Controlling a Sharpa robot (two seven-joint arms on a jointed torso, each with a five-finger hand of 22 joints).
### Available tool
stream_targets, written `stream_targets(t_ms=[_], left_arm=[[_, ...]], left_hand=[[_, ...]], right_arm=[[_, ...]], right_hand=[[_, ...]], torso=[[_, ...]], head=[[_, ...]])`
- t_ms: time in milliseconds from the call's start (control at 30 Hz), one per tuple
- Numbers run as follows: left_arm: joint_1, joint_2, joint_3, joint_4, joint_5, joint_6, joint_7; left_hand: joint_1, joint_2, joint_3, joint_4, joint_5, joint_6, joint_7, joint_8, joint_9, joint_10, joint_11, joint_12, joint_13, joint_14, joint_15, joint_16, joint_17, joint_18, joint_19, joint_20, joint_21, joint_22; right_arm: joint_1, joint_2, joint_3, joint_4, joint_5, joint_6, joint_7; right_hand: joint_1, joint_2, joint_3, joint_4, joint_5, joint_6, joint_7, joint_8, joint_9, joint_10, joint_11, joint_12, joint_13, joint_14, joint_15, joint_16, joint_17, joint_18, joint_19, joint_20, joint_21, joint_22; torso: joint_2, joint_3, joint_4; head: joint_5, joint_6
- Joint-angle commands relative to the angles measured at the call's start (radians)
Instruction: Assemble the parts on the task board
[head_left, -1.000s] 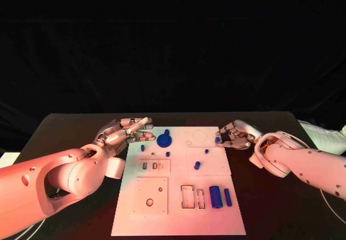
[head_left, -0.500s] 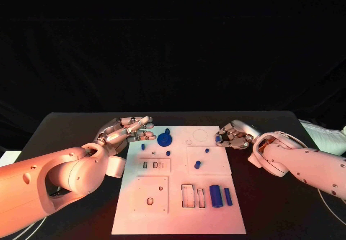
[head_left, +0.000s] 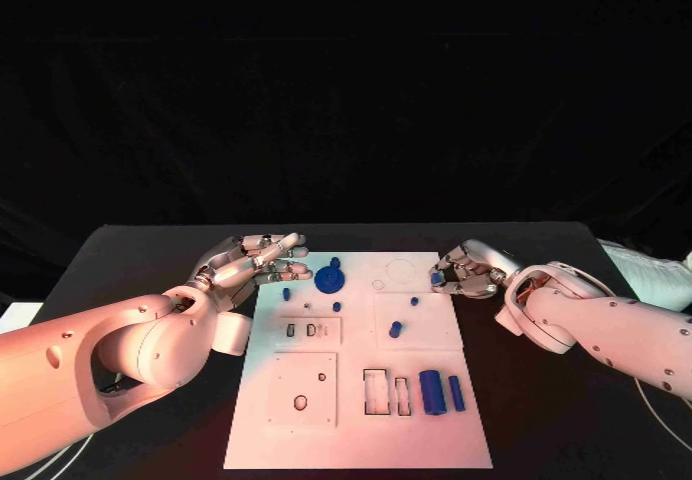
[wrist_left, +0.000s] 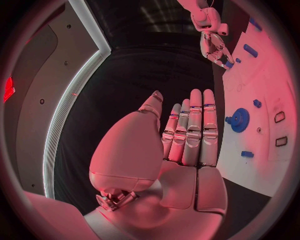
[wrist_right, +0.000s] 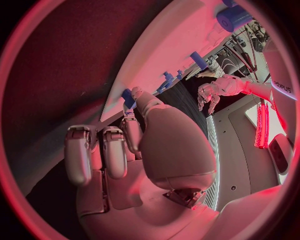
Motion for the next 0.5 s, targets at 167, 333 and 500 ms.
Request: stream_targets(t_ms=[167, 333, 500], left_arm=[[0.0, 0.003, 0.0, -0.005, 0.002, 0.02, 0.004], [0.0, 0.006, 0.0, -0.016, 0.002, 0.021, 0.005], [0.0, 0.009, 0.0, -0.03, 0.002, 0.021, 0.007]], left_hand=[[0.003, 0.008, -0.002, -0.006, -0.004, -0.004, 0.006, -0.006, -0.001, -0.004, 0.001, -0.004, -0.001, 0.004, 0.002, -0.004, 0.001, 0.004, 0.007, -0.002, -0.003, -0.002], [0.003, 0.008, -0.002, -0.006, -0.004, -0.004, 0.006, -0.006, -0.001, -0.004, 0.001, -0.004, -0.001, 0.004, 0.002, -0.004, 0.001, 0.004, 0.007, -0.002, -0.003, -0.002], [0.003, 0.008, -0.002, -0.006, -0.004, -0.004, 0.006, -0.006, -0.001, -0.004, 0.001, -0.004, -0.001, 0.004, 0.002, -0.004, 0.001, 0.004, 0.007, -0.002, -0.003, -0.002]], right_arm=[[0.01, -0.003, 0.007, 0.062, 0.02, -0.048, -0.03], [0.028, 0.001, 0.008, 0.138, 0.026, -0.059, -0.052], [0.033, 0.031, 0.009, 0.194, 0.001, -0.061, -0.083]], right_hand=[[0.004, 0.036, 0.01, -0.003, -0.012, 0.026, -0.017, 0.007, 0.01, 0.007, -0.016, 0.011, 0.053, 0.1, -0.011, 0.007, 0.244, -0.011, 0.033, -0.009, 0.004, 0.111], [-0.003, 0.041, 0.01, -0.002, -0.015, 0.028, -0.019, 0.007, 0.011, 0.009, -0.018, 0.014, 0.055, 0.1, -0.012, 0.008, 0.246, -0.012, 0.033, -0.01, 0.004, 0.112], [-0.006, 0.045, 0.011, -0.001, -0.016, 0.03, -0.021, 0.008, 0.012, 0.01, -0.019, 0.016, 0.056, 0.1, -0.013, 0.009, 0.246, -0.012, 0.033, -0.011, 0.004, 0.111]], torso=[[-0.002, -0.0019, 0.0014], [-0.005, -0.0054, 0.0034], [-0.012, -0.0107, 0.0077]], head=[[0.002, 0.0], [0.004, 0.0], [0.01, -0.009]])
